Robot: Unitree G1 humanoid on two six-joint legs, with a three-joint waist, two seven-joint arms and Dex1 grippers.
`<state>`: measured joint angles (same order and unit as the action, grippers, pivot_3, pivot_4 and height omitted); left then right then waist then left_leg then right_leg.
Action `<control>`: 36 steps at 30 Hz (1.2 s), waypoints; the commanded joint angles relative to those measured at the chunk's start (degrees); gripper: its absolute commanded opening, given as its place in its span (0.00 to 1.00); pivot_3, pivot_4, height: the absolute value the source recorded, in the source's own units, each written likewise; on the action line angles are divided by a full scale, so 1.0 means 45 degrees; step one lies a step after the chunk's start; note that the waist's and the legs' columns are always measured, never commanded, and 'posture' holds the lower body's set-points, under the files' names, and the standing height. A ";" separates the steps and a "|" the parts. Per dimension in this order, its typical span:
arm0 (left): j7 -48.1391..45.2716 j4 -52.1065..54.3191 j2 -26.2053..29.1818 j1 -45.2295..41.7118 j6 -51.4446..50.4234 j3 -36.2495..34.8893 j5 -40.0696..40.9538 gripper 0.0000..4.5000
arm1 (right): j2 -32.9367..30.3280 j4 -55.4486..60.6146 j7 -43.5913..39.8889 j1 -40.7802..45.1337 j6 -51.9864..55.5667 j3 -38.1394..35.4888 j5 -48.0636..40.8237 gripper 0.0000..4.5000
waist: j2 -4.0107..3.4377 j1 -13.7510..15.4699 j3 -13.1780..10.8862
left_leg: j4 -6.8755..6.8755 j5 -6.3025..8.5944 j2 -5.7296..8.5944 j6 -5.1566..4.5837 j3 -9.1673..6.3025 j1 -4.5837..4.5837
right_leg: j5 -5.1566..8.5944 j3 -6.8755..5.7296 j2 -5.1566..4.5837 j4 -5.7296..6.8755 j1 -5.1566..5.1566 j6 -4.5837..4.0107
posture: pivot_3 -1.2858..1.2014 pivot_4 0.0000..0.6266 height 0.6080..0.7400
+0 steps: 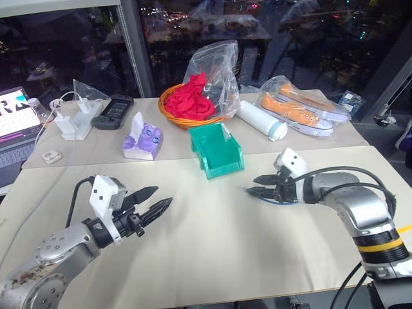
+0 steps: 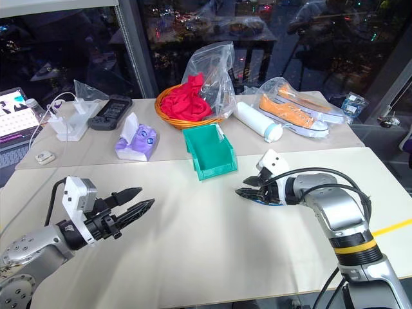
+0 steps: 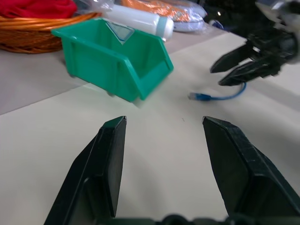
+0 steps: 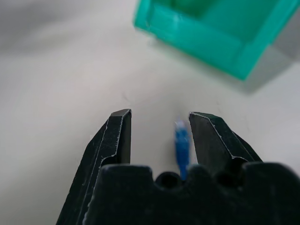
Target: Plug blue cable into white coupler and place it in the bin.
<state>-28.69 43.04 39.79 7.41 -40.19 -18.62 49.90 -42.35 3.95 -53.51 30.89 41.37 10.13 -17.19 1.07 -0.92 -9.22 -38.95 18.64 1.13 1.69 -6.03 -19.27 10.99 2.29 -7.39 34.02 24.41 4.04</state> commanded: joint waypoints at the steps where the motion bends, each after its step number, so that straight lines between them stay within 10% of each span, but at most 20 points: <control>1: -0.1078 0.0749 0.0927 0.0468 -0.0320 -0.0197 0.0730 0.62 | 0.0123 -0.0690 0.0050 0.0418 -0.0247 0.0473 0.0659 0.51 | 0.0000 -0.0005 0.0000 | 0.0000 0.0000 0.0000 0.0000 0.0001 -0.0002 | 0.0000 0.0000 0.0000 0.0000 0.0001 0.0000 | 0.52 0.24 0.94; 14: -0.1397 0.0700 0.1612 0.0777 -0.0371 -0.0714 0.1123 0.62 | 0.0475 -0.2496 -0.0138 0.0706 -0.0684 0.1514 0.2120 0.51 | 0.0002 -0.0085 -0.0002 | -0.0002 -0.0001 -0.0003 0.0001 0.0004 0.0019 | 0.0000 0.0003 0.0001 0.0008 -0.0010 -0.0001 | 0.52 0.24 0.94; 21: -0.1221 0.0629 0.1583 0.0617 -0.0335 -0.0670 0.1031 0.62 | 0.0408 -0.2268 -0.0762 0.0499 -0.0418 0.1658 0.2196 0.01 | 0.0003 -0.0076 0.0000 | 0.0001 0.0000 -0.0003 0.0000 0.0003 0.0018 | 0.0001 0.0002 0.0001 0.0003 -0.0009 -0.0001 | 0.52 0.24 0.94; 36: -0.1986 -0.0126 0.1835 -0.0372 -0.0315 -0.0093 0.0769 0.62 | 0.0394 0.2877 -0.3829 -0.0929 -0.1440 0.3514 0.1145 0.01 | 0.0003 -0.0060 -0.0002 | -0.0001 0.0000 -0.0004 0.0000 -0.0001 0.0010 | 0.0001 -0.0002 0.0001 0.0007 0.0002 -0.0001 | 0.52 0.24 0.94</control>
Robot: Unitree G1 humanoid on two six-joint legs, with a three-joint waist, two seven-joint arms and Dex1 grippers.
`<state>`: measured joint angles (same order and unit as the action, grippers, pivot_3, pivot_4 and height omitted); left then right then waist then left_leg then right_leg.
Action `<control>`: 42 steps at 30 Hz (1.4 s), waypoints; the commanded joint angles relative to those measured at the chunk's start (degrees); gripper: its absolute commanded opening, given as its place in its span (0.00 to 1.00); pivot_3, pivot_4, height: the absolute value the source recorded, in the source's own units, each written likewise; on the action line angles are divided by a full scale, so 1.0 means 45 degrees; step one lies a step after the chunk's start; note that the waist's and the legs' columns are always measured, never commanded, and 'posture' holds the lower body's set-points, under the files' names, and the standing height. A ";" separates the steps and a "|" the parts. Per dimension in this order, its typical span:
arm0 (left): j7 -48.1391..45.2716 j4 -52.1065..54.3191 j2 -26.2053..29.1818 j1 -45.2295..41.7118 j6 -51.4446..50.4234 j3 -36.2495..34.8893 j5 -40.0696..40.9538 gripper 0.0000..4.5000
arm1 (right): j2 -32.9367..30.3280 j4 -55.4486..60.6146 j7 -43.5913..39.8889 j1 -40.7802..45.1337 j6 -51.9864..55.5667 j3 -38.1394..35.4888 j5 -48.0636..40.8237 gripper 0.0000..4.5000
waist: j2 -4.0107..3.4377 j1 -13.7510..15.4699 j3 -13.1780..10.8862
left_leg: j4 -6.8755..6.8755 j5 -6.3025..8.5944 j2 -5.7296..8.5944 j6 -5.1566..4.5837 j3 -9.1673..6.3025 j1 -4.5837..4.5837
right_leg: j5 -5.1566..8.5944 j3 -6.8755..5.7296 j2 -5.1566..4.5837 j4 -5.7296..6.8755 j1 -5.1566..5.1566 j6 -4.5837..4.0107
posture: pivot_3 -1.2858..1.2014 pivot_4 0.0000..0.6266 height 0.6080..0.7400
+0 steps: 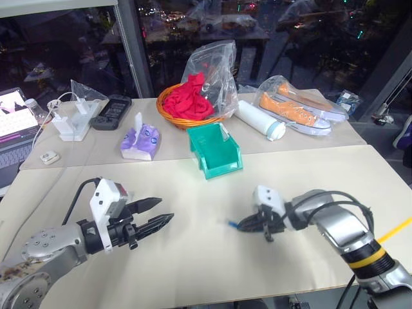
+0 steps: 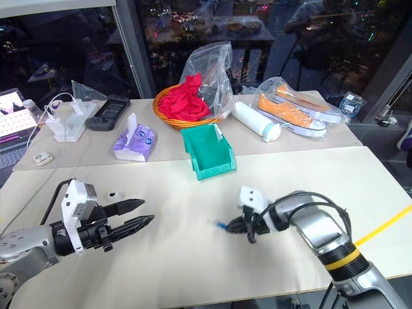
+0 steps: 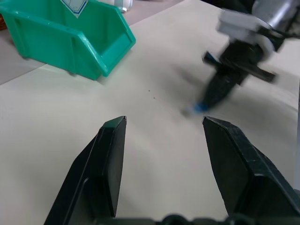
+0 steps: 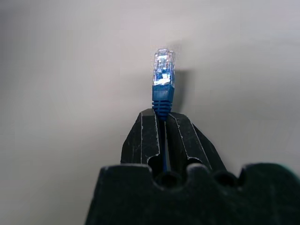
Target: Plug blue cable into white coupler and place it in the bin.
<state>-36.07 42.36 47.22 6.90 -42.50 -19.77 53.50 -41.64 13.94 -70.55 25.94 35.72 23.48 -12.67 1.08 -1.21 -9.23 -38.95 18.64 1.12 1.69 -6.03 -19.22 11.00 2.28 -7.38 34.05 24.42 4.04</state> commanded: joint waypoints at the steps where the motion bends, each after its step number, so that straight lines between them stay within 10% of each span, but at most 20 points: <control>1: -0.0418 -0.0004 0.0198 -0.0337 0.0200 0.0243 -0.0092 0.62 | 0.0357 0.0569 0.0096 0.0257 -0.0170 0.0667 0.0297 0.01 | 0.0000 0.0007 0.0000 | 0.0000 0.0000 0.0000 0.0001 0.0000 0.0005 | 0.0000 -0.0001 0.0000 0.0001 -0.0004 0.0000 | 0.52 0.24 0.94; 12: -0.3001 -0.0677 0.1477 -0.0594 0.0727 0.1106 -0.1185 0.62 | 0.0907 -0.0700 0.1353 0.0754 0.0244 0.0857 0.1063 0.01 | 0.0001 0.0006 0.0001 | 0.0000 -0.0006 0.0001 0.0010 -0.0003 0.0008 | 0.0000 -0.0003 0.0001 0.0004 -0.0006 -0.0002 | 0.52 0.24 0.94; 20: -0.3928 -0.1748 0.1217 -0.2029 0.1069 0.2351 -0.1678 0.62 | 0.0676 0.0346 0.1238 0.0491 0.1025 -0.0640 -0.0386 0.62 | 0.0002 0.0033 0.0001 | -0.0006 -0.0006 0.0001 0.0009 -0.0004 0.0016 | -0.0004 -0.0004 0.0001 0.0012 -0.0016 -0.0004 | 0.52 0.24 0.94; 29: -0.5355 -0.4316 -0.0579 -0.4800 0.2171 0.5830 -0.3750 0.62 | 0.0774 0.3145 0.1876 -0.1087 0.2733 -0.5326 -0.4972 0.62 | 0.0003 0.0083 -0.0001 | -0.0003 0.0003 0.0003 -0.0005 -0.0013 -0.0017 | -0.0011 -0.0017 0.0001 0.0011 -0.0012 0.0006 | 0.52 0.24 0.94; 42: -0.6795 -0.7363 -0.2415 -0.6471 0.5644 0.9006 -0.7793 0.62 | 0.0870 0.5921 0.4358 -0.3562 0.2983 -0.5915 -0.6494 0.62 | 0.0009 0.0075 -0.0004 | -0.0026 0.0009 0.0004 -0.0020 -0.0009 -0.0008 | -0.0011 -0.0012 0.0001 0.0003 -0.0017 0.0008 | 0.52 0.24 0.94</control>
<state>-65.57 9.89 37.00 -21.22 -19.72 19.92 19.97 -37.83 37.43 -52.19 10.00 48.70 -1.09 -39.12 1.12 -0.87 -9.25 -39.07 18.68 1.13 1.60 -6.07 -19.26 10.95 2.23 -7.37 34.07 24.34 4.07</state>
